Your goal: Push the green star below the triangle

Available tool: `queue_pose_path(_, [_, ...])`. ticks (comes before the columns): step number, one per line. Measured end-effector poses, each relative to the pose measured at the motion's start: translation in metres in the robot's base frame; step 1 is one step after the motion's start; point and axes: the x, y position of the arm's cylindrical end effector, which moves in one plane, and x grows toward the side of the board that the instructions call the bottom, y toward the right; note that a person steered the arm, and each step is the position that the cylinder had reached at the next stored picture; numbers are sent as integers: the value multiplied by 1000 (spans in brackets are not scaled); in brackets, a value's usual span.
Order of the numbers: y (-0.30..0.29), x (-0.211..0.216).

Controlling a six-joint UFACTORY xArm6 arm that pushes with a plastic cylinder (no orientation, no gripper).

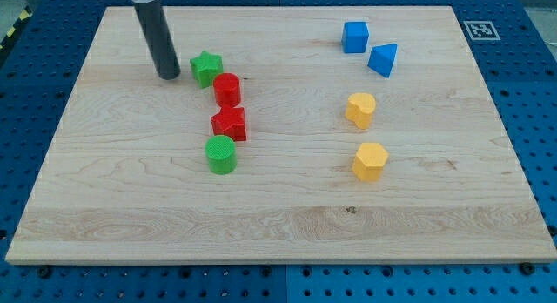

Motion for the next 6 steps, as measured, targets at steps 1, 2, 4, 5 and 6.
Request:
queue_pose_path(1, [47, 0])
queue_pose_path(2, [114, 0])
queue_pose_path(4, [221, 0])
queue_pose_path(5, [216, -7])
queue_pose_path(6, [217, -28])
